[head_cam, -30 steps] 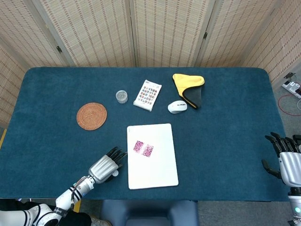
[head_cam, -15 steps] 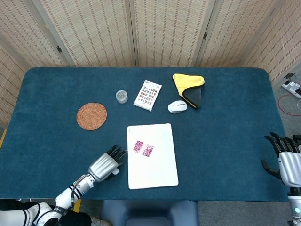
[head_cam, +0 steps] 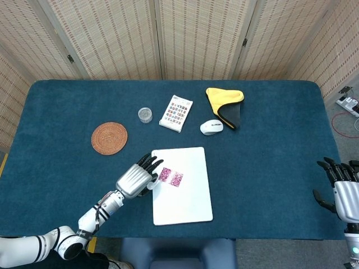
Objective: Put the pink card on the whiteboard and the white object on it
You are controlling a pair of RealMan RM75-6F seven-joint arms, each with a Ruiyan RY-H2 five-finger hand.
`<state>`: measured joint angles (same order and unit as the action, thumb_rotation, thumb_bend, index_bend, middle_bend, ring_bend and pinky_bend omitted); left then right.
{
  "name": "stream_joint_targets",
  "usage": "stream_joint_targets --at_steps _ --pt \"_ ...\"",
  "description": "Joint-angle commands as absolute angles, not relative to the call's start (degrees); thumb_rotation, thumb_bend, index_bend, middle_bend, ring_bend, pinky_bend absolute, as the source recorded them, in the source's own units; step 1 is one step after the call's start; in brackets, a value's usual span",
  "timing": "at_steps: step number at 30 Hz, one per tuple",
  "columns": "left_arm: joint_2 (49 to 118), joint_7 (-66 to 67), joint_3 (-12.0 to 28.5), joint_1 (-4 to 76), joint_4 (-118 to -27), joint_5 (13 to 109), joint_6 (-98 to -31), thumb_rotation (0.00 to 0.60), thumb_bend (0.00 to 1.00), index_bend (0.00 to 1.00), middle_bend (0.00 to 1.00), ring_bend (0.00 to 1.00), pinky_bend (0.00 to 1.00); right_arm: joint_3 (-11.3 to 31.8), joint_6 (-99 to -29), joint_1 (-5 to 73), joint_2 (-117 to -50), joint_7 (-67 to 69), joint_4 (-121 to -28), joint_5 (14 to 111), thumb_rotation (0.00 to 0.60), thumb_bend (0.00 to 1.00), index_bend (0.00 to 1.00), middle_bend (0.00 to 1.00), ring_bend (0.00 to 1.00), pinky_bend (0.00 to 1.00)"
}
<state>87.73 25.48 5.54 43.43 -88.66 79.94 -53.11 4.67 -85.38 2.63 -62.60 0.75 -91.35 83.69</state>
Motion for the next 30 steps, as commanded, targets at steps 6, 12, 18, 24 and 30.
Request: stream_joint_targets --at_steps 6,12,18,24,30 --pt "92.6 30.6 9.7 49.0 -85.5 72.2 -47.8 0.6 0.38 0.53 0.1 0.0 0.0 4.8 -85.1 2.6 -62.5 1.0 -91.2 83.3 0.6 0.32 0.17 0.15 0.17 0.12" --pt "96.2 34.0 11.6 52.7 -82.9 66.2 -45.2 0.6 0.38 0.53 0.1 0.0 0.0 4.8 -84.7 2.9 -62.6 1.2 -90.9 83.2 0.6 0.33 0.17 0.15 0.17 0.12" --pt "99.0 37.1 12.6 56.1 -80.2 60.5 -43.7 0.6 0.38 0.53 0.1 0.0 0.0 4.9 -84.8 2.8 -62.4 1.6 -90.7 83.0 0.6 0.33 0.17 0.15 0.17 0.12" --pt "100.4 39.7 12.5 58.6 -78.8 55.7 -43.5 0.6 0.38 0.52 0.1 0.0 0.0 4.9 -84.8 2.6 -62.4 2.3 -90.2 82.6 0.6 0.33 0.17 0.15 0.17 0.12" --pt "101.0 41.4 11.6 60.2 -78.4 52.3 -43.9 0.6 0.38 0.49 0.1 0.0 0.0 4.9 -84.8 2.5 -62.2 2.7 -90.0 82.6 0.6 0.33 0.17 0.15 0.17 0.12"
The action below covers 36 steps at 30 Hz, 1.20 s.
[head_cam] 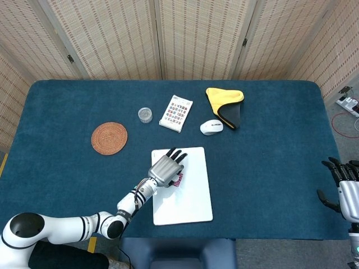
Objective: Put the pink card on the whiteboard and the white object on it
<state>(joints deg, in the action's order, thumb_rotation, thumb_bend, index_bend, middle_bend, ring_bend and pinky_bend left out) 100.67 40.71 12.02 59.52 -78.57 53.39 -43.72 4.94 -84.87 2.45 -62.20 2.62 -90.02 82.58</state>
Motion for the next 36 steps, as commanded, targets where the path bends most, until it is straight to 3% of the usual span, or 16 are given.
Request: stream_joint_targets --at_steps 1,5,9,13,28,36 --pt "101.0 41.6 11.5 60.5 -78.4 51.7 -44.0 0.6 0.38 0.46 0.1 0.0 0.0 5.0 -84.8 2.5 -62.2 2.7 -90.0 82.6 0.6 0.33 0.17 0.15 0.17 0.12" --pt "101.0 42.1 10.9 61.3 -78.6 49.7 -44.1 0.6 0.38 0.38 0.1 0.0 0.0 5.0 -84.8 2.5 -62.2 2.8 -89.9 82.6 0.6 0.33 0.17 0.15 0.17 0.12" --pt "101.0 42.2 10.7 61.8 -78.7 48.3 -45.0 0.6 0.37 0.2 0.07 0.0 0.0 5.0 -84.8 2.4 -62.2 3.0 -89.7 82.5 0.6 0.32 0.17 0.15 0.17 0.12" --pt "99.7 41.2 10.8 61.4 -80.2 47.9 -46.7 0.6 0.37 0.12 0.06 0.0 0.0 5.0 -85.1 2.3 -62.1 3.2 -89.6 82.6 0.6 0.33 0.17 0.15 0.17 0.12" --pt "81.5 23.0 10.0 42.9 -92.3 53.5 -66.1 0.6 0.37 0.16 0.05 0.0 0.0 5.2 -84.9 2.5 -62.5 5.9 -88.2 82.9 0.6 0.33 0.17 0.15 0.17 0.12" --pt "72.8 16.0 5.9 31.4 -96.7 58.4 -75.7 0.6 0.37 0.18 0.05 0.0 0.0 5.4 -83.6 3.5 -62.6 8.8 -87.6 83.7 0.6 0.32 0.17 0.14 0.16 0.12"
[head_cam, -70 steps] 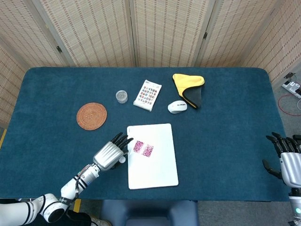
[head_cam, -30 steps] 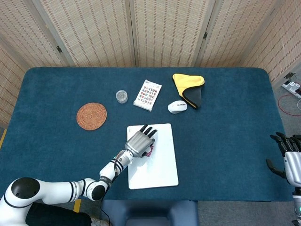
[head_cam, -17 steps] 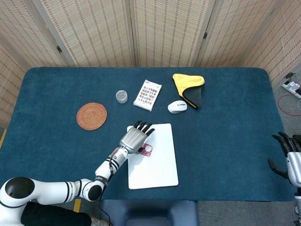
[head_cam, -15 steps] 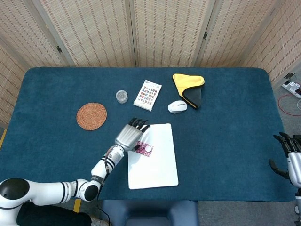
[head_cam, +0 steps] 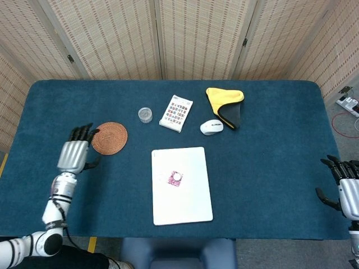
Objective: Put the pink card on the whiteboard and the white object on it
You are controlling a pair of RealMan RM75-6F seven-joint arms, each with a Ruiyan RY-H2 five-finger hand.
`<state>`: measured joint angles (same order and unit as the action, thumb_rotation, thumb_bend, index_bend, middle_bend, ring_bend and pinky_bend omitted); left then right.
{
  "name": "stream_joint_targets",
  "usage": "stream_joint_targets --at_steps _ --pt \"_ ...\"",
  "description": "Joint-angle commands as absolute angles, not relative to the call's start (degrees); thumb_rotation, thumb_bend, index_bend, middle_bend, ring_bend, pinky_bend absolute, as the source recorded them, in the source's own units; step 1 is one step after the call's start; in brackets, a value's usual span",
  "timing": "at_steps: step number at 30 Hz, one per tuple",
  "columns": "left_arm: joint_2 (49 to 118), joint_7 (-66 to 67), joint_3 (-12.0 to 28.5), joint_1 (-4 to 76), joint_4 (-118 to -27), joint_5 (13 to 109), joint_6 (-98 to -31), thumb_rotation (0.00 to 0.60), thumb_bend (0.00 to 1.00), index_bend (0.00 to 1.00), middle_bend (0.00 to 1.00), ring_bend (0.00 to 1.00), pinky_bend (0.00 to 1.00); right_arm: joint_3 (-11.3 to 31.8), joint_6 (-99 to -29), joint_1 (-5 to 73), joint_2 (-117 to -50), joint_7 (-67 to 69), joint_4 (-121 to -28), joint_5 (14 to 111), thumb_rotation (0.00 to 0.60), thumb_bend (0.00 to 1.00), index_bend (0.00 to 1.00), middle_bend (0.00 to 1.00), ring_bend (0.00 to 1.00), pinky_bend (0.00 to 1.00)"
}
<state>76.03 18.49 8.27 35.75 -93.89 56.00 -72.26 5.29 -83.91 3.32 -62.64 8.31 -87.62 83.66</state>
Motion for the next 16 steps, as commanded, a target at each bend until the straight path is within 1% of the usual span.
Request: stream_joint_targets --at_steps 1,5,10,13,16 --pt "72.0 15.6 5.3 30.2 -97.6 59.0 -76.8 0.6 0.37 0.18 0.05 0.0 0.0 5.3 -83.5 3.6 -62.5 9.4 -87.8 83.8 0.6 0.32 0.17 0.14 0.16 0.12" --pt "70.3 14.6 2.4 25.0 -99.3 63.9 -82.5 0.6 0.37 0.18 0.05 0.0 0.0 5.1 -82.4 4.0 -61.4 13.6 -88.9 84.4 0.6 0.33 0.17 0.13 0.15 0.12" --pt "71.1 14.8 -0.1 20.8 -98.2 70.5 -87.8 0.6 0.37 0.22 0.07 0.0 0.0 4.4 -79.2 5.0 -59.7 13.4 -91.4 83.7 0.6 0.32 0.14 0.09 0.11 0.09" --pt "71.8 15.5 -1.0 19.1 -97.9 73.4 -89.9 0.6 0.37 0.22 0.07 0.0 0.0 4.3 -78.8 5.4 -59.5 13.2 -92.0 84.2 0.6 0.33 0.14 0.09 0.1 0.09" --pt "71.7 16.3 -1.5 17.6 -98.7 75.4 -91.0 0.6 0.37 0.22 0.07 0.0 0.0 4.5 -80.1 5.4 -60.3 11.8 -92.0 84.8 0.6 0.33 0.14 0.09 0.1 0.09"
